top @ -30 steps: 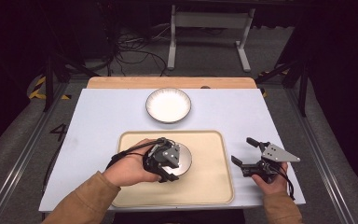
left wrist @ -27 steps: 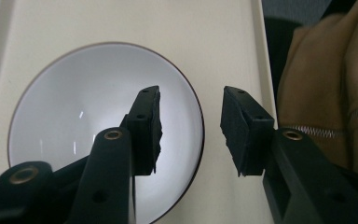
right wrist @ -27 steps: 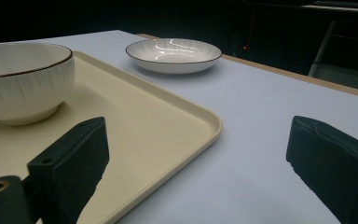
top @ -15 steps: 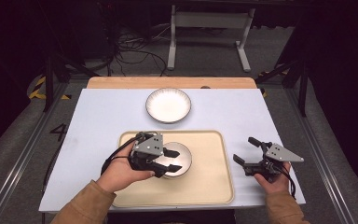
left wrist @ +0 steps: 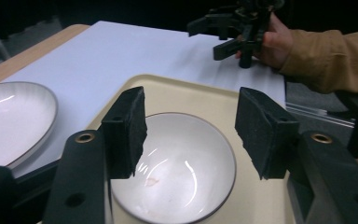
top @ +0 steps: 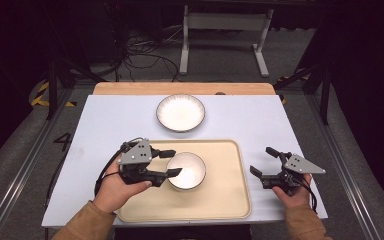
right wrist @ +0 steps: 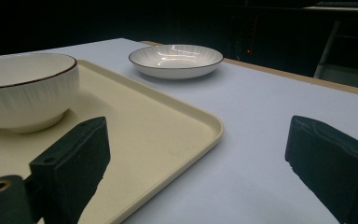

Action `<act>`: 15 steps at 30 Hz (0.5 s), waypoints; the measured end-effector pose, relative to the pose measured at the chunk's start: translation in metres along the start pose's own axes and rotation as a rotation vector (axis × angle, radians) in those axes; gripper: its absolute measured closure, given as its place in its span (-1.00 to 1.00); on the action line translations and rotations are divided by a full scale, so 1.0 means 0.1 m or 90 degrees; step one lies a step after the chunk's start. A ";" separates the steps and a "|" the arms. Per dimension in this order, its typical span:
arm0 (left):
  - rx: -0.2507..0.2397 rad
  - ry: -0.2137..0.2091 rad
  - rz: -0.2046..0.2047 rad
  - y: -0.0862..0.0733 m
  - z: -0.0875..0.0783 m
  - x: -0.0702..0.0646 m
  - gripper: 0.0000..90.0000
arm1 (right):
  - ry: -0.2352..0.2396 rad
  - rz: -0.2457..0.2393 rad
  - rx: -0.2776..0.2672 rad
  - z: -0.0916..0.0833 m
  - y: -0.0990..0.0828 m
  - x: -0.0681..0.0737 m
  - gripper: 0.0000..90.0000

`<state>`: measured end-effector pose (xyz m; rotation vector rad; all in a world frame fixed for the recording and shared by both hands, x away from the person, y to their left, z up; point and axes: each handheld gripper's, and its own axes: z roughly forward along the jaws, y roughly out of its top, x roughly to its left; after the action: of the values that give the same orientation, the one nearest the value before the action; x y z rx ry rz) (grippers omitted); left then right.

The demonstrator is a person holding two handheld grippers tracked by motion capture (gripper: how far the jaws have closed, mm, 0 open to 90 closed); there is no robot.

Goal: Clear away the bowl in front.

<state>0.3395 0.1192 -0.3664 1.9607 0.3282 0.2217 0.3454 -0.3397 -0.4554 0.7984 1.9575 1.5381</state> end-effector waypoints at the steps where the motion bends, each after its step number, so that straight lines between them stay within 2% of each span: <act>1: 0.000 0.009 -0.001 -0.03 -0.03 0.01 -0.07 | 0.001 -0.001 -0.001 0.00 0.00 0.00 -0.85; 4: -0.004 0.019 -0.014 -0.10 -0.09 0.04 -0.07 | 0.000 -0.001 -0.001 0.00 0.00 0.00 -0.85; 9: -0.017 0.058 -0.039 -0.27 -0.28 0.12 -0.09 | 0.000 0.000 -0.001 0.00 0.00 0.00 -0.85; 15: -0.032 0.088 -0.059 -0.42 -0.48 0.19 -0.10 | 0.001 0.000 0.001 0.00 0.00 0.00 -0.85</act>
<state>0.3381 0.1828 -0.3861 1.8803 0.4982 0.3039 0.3456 -0.3396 -0.4554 0.7983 1.9596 1.5379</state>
